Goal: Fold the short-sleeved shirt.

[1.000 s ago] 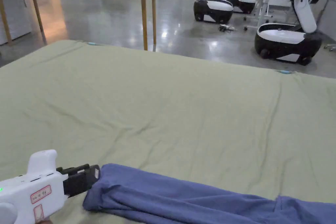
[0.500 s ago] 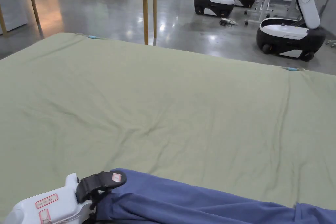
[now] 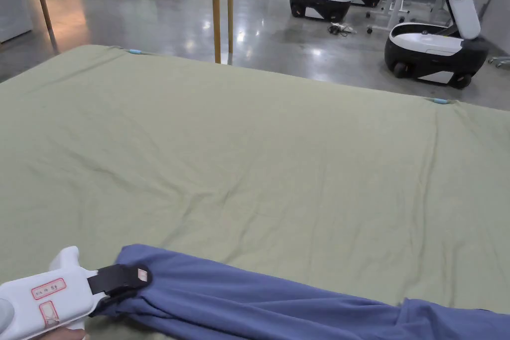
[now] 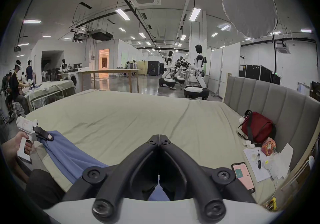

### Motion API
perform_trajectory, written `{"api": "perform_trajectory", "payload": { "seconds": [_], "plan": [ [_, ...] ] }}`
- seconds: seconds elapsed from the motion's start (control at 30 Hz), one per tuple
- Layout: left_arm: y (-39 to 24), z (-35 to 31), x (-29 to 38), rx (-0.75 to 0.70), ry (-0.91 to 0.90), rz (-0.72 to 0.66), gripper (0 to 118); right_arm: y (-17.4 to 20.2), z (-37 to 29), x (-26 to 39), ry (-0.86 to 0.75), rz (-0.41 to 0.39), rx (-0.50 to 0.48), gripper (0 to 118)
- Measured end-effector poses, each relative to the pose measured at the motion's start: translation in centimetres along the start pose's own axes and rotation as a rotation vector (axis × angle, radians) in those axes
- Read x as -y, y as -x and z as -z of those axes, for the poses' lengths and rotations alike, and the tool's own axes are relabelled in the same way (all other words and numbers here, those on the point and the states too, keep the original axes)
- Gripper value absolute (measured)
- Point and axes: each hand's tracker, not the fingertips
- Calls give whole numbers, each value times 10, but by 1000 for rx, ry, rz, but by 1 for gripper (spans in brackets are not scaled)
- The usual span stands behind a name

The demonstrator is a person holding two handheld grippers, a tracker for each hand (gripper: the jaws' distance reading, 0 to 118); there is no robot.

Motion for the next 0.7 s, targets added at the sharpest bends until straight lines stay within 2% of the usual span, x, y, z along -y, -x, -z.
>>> {"api": "perform_trajectory", "payload": {
  "seconds": [0.1, 0.27, 0.4, 0.5, 0.6, 0.7],
  "plan": [
    [-27, -11, -1, -71, -11, 153, 6, 1, -1, 1, -2, 0, -10, 3],
    [-134, -22, 35, -154, -62, 592, 6, -1, -10, 3, -12, 11, -25, 3],
    [-227, -1, 101, -173, -31, 963, 6, -4, -19, 4, -20, -13, -18, 3],
    [-263, 46, 165, -246, 39, 1197, 6, -14, -24, 9, -24, -23, -8, 3],
    [-267, 95, 224, -324, 118, 1336, 6, -21, -26, 15, -14, -24, -4, 3],
    [-257, 131, 257, -423, 151, 1380, 6, -28, -26, 21, 0, -25, -5, 3]
  ]
}}
